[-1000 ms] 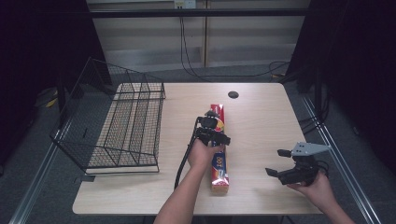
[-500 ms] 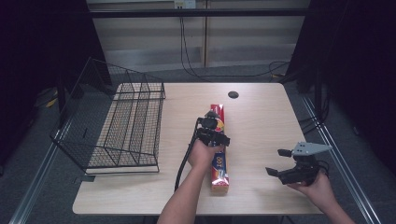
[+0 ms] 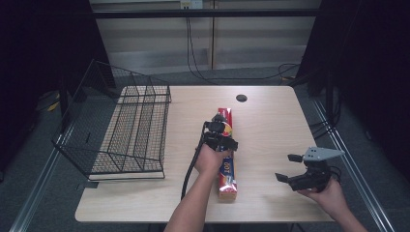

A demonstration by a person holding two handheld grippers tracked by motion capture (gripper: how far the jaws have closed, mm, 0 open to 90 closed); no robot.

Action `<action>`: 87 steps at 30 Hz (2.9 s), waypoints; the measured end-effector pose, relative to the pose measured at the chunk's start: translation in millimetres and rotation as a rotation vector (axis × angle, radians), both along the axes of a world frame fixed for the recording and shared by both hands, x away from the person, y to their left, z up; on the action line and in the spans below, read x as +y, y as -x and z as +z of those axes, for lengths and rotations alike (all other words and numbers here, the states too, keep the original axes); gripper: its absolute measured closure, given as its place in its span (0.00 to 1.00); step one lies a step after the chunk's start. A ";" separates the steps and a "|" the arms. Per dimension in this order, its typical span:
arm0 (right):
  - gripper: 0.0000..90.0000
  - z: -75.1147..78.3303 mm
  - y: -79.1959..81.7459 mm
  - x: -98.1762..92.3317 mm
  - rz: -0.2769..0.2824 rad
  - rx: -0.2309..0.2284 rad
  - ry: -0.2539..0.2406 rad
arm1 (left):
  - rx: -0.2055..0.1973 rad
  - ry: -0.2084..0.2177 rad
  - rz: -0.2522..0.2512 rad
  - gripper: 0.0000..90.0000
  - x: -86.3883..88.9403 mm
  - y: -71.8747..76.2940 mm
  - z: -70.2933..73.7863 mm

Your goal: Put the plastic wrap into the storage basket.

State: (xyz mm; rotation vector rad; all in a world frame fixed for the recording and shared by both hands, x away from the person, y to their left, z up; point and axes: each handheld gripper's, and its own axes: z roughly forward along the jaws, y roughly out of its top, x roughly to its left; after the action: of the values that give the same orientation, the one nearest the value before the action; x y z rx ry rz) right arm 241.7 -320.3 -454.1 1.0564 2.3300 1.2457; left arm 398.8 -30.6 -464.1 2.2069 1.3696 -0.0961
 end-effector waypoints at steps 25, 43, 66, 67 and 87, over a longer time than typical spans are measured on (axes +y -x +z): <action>0.11 -0.2 -0.3 -0.1 0.000 0.001 0.001 | 0.080 -0.043 0.063 0.32 -6.5 -2.1 4.3; 0.09 0.4 0.1 -0.4 0.004 -0.019 0.008 | 0.111 -0.211 0.006 0.50 4.0 -6.7 24.0; 0.07 0.0 0.3 1.2 0.007 -0.021 0.003 | 0.114 -0.212 0.012 0.50 30.1 -13.7 71.6; 0.07 0.0 0.4 1.1 0.007 -0.020 0.004 | 0.115 -0.215 0.011 0.50 30.9 -14.1 73.8; 0.07 0.1 1.1 0.5 0.009 -0.017 0.000 | 0.139 -0.198 0.042 0.50 49.9 -21.0 101.7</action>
State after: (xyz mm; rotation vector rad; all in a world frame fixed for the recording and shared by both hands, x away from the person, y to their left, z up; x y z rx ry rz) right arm 240.6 -319.8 -454.0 1.0322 2.3249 1.2527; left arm 419.8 19.3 -362.4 2.3696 1.5602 -0.1045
